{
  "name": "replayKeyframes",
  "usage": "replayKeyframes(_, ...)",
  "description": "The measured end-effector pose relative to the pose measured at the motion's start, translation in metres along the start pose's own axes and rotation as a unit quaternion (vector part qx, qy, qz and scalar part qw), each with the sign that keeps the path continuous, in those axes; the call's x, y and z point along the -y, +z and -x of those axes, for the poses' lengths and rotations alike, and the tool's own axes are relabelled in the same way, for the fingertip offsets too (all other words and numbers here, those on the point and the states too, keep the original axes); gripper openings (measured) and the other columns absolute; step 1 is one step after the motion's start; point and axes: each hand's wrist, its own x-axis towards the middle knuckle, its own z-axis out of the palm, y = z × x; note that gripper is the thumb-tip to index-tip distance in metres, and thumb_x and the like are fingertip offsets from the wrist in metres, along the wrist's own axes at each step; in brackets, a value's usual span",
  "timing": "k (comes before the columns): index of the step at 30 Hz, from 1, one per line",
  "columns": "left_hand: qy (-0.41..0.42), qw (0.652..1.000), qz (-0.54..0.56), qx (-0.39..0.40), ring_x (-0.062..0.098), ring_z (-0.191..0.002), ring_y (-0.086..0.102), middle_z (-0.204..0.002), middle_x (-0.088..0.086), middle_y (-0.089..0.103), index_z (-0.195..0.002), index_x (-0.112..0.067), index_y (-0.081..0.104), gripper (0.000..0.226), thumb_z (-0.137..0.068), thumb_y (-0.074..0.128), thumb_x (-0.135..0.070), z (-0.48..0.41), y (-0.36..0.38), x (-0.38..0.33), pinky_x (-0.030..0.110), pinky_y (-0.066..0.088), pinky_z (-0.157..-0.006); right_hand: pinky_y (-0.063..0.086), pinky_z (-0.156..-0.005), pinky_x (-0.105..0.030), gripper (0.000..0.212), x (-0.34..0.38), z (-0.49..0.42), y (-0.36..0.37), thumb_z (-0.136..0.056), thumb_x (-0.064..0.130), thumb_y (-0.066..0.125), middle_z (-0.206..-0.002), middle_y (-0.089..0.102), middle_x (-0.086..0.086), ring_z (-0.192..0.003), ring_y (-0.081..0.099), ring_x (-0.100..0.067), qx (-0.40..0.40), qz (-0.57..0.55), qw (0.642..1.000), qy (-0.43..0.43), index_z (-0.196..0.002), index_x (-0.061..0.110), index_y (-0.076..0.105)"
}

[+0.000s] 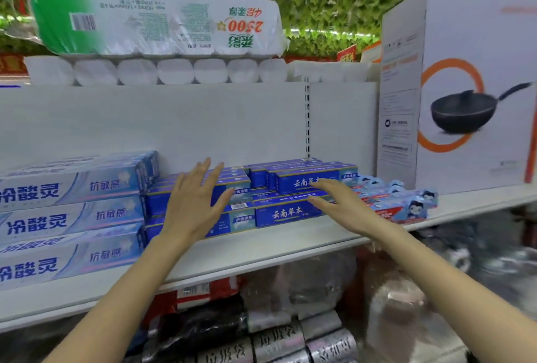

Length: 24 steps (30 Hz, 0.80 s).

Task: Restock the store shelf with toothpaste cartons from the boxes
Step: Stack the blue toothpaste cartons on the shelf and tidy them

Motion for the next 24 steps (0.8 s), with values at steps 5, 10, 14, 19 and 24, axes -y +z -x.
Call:
replayKeyframes(5, -0.021, 0.999, -0.011, 0.034, 0.019, -0.147, 0.017, -0.160, 0.000, 0.020, -0.150, -0.032, 0.026, 0.087, -0.077, 0.005, -0.075, -0.026, 0.021, -0.035, 0.040, 0.007, -0.120, 0.027, -0.105, -0.027, 0.055, -0.036, -0.022, -0.023, -0.092, 0.037, 0.058, -0.146, 0.041, -0.007, -0.134, 0.035, -0.019, -0.054, -0.033, 0.998, 0.017, -0.140, 0.015, 0.044)
replayKeyframes(10, -0.040, 0.995, -0.068, 0.065, 0.017, -0.146, 0.019, -0.159, 0.001, 0.023, -0.150, -0.032, 0.028, 0.070, -0.091, 0.028, -0.069, -0.041, 0.040, -0.058, 0.040, 0.005, -0.119, 0.031, -0.109, -0.037, 0.069, -0.072, -0.053, -0.039, -0.081, 0.035, 0.073, -0.142, 0.042, -0.012, -0.133, 0.035, -0.024, -0.067, -0.028, 0.997, 0.039, -0.140, 0.017, 0.042)
replayKeyframes(14, -0.066, 0.989, -0.092, 0.094, 0.016, -0.144, 0.023, -0.156, -0.001, 0.029, -0.148, -0.033, 0.029, 0.090, -0.076, 0.016, -0.085, -0.056, 0.046, -0.064, 0.041, 0.009, -0.118, 0.035, -0.103, -0.037, 0.088, -0.094, -0.083, -0.053, -0.075, 0.042, 0.076, -0.147, 0.037, -0.012, -0.133, 0.037, -0.027, -0.013, -0.033, 0.996, 0.079, -0.146, 0.019, 0.030)
replayKeyframes(19, -0.102, 0.974, -0.063, 0.192, 0.020, -0.141, 0.031, -0.156, -0.002, 0.030, -0.152, -0.028, 0.020, 0.096, -0.076, 0.042, -0.081, -0.076, 0.042, -0.058, 0.042, 0.025, -0.113, 0.045, -0.086, -0.031, 0.088, -0.100, -0.105, -0.044, -0.079, 0.039, 0.073, -0.141, 0.046, -0.010, -0.108, 0.050, -0.018, 0.085, -0.126, 0.982, 0.116, -0.148, 0.020, 0.021)
replayKeyframes(24, -0.133, 0.961, -0.041, 0.240, 0.021, -0.141, 0.033, -0.157, -0.004, 0.027, -0.153, -0.026, 0.016, 0.102, -0.073, 0.052, -0.078, -0.082, 0.037, -0.054, 0.044, 0.034, -0.111, 0.044, -0.085, -0.030, 0.093, -0.082, -0.121, -0.027, -0.077, 0.036, 0.076, -0.139, 0.049, -0.009, -0.101, 0.049, -0.015, 0.078, -0.149, 0.979, 0.115, -0.148, 0.015, 0.020)
